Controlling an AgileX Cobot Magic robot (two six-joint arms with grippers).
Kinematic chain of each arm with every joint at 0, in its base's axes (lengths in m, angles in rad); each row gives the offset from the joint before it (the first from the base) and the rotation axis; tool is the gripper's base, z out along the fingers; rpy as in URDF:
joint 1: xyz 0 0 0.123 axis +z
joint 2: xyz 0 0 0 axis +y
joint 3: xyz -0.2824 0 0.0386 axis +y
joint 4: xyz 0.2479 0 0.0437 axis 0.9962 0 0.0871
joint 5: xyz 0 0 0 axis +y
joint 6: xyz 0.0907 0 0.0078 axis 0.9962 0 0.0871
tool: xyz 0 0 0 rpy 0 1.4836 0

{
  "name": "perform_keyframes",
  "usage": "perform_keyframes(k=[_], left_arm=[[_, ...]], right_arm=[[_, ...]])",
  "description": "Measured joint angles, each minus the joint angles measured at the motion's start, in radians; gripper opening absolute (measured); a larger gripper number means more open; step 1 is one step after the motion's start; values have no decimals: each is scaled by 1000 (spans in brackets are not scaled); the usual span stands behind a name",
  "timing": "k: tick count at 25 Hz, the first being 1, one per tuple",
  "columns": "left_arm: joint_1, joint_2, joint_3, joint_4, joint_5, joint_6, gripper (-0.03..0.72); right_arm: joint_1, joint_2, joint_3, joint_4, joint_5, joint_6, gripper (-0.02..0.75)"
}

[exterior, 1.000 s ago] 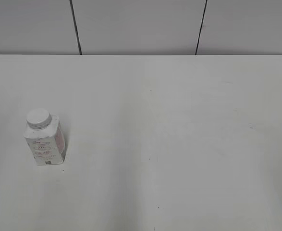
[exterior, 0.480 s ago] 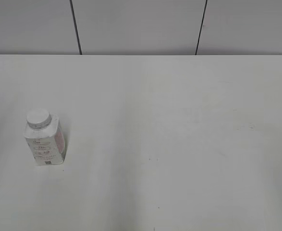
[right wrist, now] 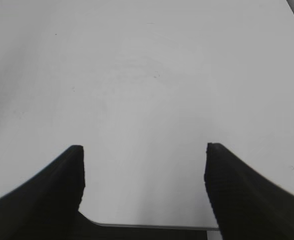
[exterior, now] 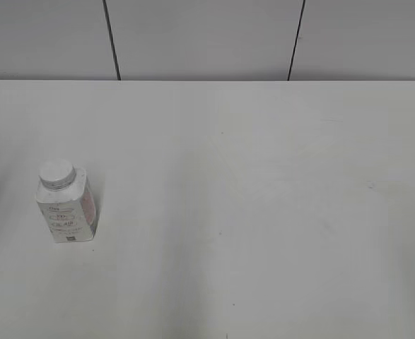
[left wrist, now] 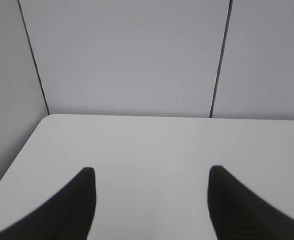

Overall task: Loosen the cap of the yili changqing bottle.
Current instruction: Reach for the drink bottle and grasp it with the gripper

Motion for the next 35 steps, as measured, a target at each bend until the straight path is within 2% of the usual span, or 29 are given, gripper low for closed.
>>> perform_keyframes(k=[5,10,12,16,19,24,30,35], left_arm=[[0,3,63,0,-51,0,439],[0,-22,201,19,-243,-26,439],[0,-18,229,76,-318,-81,439],[0,-18,278,288,-361,-239,439],[0,-17,291,373,-402,-273,439],[0,32,296,455,-465,-287,438],[0,237,296,468,-645,-287,437],[0,388,296,510,-741,-227,437]], right_arm=[[0,0,0,1,0,0,587],[0,0,0,1,0,0,587],[0,0,0,1,0,0,587],[0,0,0,1,0,1,587],[0,0,0,1,0,1,587],[0,0,0,1,0,1,587],[0,0,0,1,-1,1,587],[0,0,0,1,-1,1,587]])
